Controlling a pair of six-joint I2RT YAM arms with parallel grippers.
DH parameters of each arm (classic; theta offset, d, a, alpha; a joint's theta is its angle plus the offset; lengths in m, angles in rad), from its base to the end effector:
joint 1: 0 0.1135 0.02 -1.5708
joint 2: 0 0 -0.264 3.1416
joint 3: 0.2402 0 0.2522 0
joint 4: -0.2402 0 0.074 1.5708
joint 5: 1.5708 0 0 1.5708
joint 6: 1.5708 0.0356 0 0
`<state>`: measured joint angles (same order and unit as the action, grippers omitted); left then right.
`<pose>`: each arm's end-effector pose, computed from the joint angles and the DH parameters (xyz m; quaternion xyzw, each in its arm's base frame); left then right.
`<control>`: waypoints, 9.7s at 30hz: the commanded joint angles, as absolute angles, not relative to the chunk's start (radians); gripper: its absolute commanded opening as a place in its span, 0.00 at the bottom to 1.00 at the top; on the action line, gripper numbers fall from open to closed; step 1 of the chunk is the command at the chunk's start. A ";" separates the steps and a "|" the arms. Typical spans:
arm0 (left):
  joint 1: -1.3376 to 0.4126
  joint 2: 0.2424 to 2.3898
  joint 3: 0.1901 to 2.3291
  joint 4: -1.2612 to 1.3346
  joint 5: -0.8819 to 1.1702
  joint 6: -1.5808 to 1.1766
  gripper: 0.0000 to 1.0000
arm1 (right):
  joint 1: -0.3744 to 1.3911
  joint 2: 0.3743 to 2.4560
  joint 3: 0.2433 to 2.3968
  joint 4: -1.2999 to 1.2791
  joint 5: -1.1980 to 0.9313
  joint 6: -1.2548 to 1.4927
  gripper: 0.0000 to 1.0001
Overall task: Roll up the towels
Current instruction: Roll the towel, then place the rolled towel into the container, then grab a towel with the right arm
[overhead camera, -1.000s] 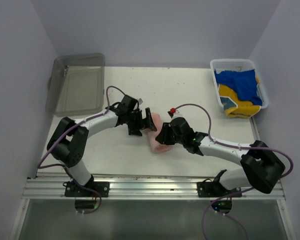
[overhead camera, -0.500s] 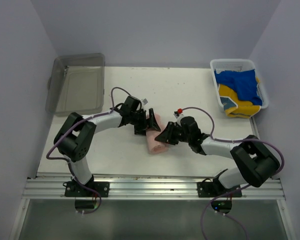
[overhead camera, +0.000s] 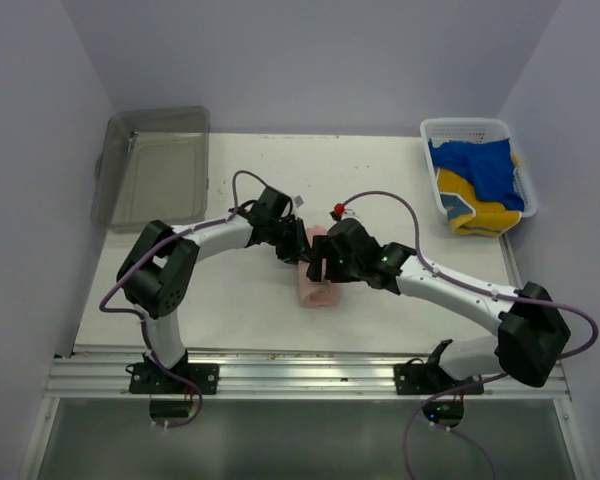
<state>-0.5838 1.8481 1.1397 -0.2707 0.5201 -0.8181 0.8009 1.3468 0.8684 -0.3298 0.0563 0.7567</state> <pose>0.3038 -0.2219 0.1665 -0.0336 0.9268 -0.3697 0.0567 0.1978 0.2012 0.2322 -0.0100 0.9278 0.2427 0.2831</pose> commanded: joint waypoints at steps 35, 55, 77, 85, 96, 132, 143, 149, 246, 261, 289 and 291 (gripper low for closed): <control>-0.525 1.769 1.149 -0.413 0.411 -0.776 0.64 | 1.086 1.592 0.978 -0.385 0.473 0.575 0.22; -0.466 1.707 1.032 -0.384 0.472 -0.712 0.91 | 0.927 1.532 0.828 0.023 0.080 0.699 0.18; -0.509 1.802 0.980 -0.236 0.540 -0.755 0.78 | 0.857 1.519 0.730 0.135 -0.018 0.782 0.15; -0.512 1.827 0.986 -0.176 0.606 -0.790 0.31 | 0.847 1.528 0.730 0.141 -0.032 0.790 0.17; -0.453 1.704 1.092 -0.379 0.443 -0.782 0.00 | 0.842 1.307 0.879 -0.165 0.030 0.687 0.77; 0.216 1.998 1.670 0.277 0.278 -1.136 0.00 | 0.833 1.192 0.948 -0.434 0.279 0.678 0.82; 0.253 2.391 1.899 0.407 0.311 -1.261 0.00 | 0.833 1.308 1.011 -0.474 0.275 0.687 0.82; 0.271 2.525 1.992 0.426 0.295 -1.314 0.00 | 0.833 1.397 1.063 -0.472 0.245 0.663 0.81; 0.264 2.678 2.174 0.288 0.400 -1.290 0.95 | 0.931 1.451 1.149 -0.503 0.305 0.630 0.78; 0.264 2.441 1.916 0.296 0.406 -1.164 1.00 | 0.974 1.433 1.141 -0.500 0.331 0.640 0.78; 0.016 1.795 1.498 -0.067 0.164 -0.680 1.00 | 1.000 1.341 1.166 -0.727 0.710 0.686 0.82; -0.030 1.670 1.410 -0.093 0.086 -0.638 0.99 | 0.953 1.324 1.146 -0.727 0.709 0.686 0.84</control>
<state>0.0299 1.8618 1.4952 -0.0105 0.2409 -0.7822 1.0004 1.3670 1.1294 -0.6632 0.6041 0.6628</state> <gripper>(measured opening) 0.994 0.830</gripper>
